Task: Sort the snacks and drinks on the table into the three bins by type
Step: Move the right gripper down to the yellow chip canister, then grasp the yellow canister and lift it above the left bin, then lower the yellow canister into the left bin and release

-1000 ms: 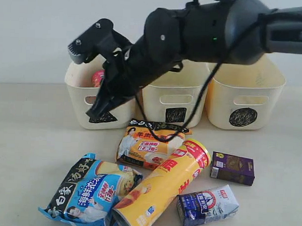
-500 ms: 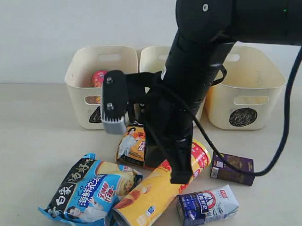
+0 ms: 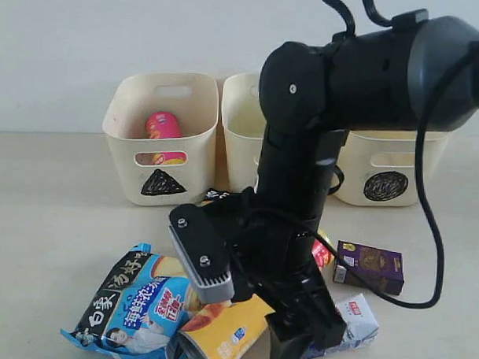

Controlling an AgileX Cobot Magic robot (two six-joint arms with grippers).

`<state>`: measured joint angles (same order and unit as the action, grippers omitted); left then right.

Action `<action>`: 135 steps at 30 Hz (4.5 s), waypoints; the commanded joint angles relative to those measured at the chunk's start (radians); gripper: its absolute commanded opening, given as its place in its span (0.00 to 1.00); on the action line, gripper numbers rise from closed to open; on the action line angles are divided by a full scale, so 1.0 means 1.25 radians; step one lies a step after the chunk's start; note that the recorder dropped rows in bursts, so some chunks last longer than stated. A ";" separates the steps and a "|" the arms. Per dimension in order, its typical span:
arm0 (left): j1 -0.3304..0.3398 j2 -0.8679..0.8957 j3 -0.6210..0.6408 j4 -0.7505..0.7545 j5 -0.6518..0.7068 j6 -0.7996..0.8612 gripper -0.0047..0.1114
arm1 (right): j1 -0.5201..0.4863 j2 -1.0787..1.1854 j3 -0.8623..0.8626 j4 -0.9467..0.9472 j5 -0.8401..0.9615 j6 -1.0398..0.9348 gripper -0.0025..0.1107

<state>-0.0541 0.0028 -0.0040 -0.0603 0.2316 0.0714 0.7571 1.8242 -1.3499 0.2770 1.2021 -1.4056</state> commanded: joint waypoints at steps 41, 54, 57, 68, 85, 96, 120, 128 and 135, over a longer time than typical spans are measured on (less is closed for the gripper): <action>0.003 -0.002 0.003 -0.008 0.001 0.004 0.08 | 0.016 -0.059 0.041 -0.244 -0.295 0.034 0.02; 0.003 -0.002 0.003 -0.008 0.001 0.004 0.08 | 0.016 -0.111 0.041 -0.222 -0.884 0.473 0.02; 0.003 -0.002 0.003 -0.008 0.001 0.004 0.08 | 0.016 -0.091 0.041 -0.222 -1.025 0.526 0.02; 0.003 -0.002 0.003 -0.008 0.001 0.004 0.08 | 0.016 0.111 -0.099 -0.222 -1.306 0.541 0.02; 0.003 -0.002 0.003 -0.008 0.001 0.004 0.08 | -0.027 0.459 -0.537 -0.142 -1.304 0.651 0.02; 0.003 -0.002 0.003 -0.008 0.001 0.004 0.08 | -0.075 0.512 -0.559 -0.140 -1.294 0.807 0.27; 0.003 -0.002 0.003 -0.008 0.001 0.004 0.08 | -0.078 0.512 -0.559 -0.140 -1.260 0.895 0.82; 0.003 -0.002 0.003 -0.008 0.001 0.004 0.08 | -0.055 0.443 -0.559 -0.140 -1.262 0.933 0.81; 0.003 -0.002 0.003 -0.008 0.001 0.004 0.08 | -0.056 0.430 -0.559 -0.140 -1.301 0.929 0.70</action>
<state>-0.0541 0.0028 -0.0040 -0.0603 0.2316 0.0714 0.6940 2.3737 -2.0449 0.1005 -0.4123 -0.2491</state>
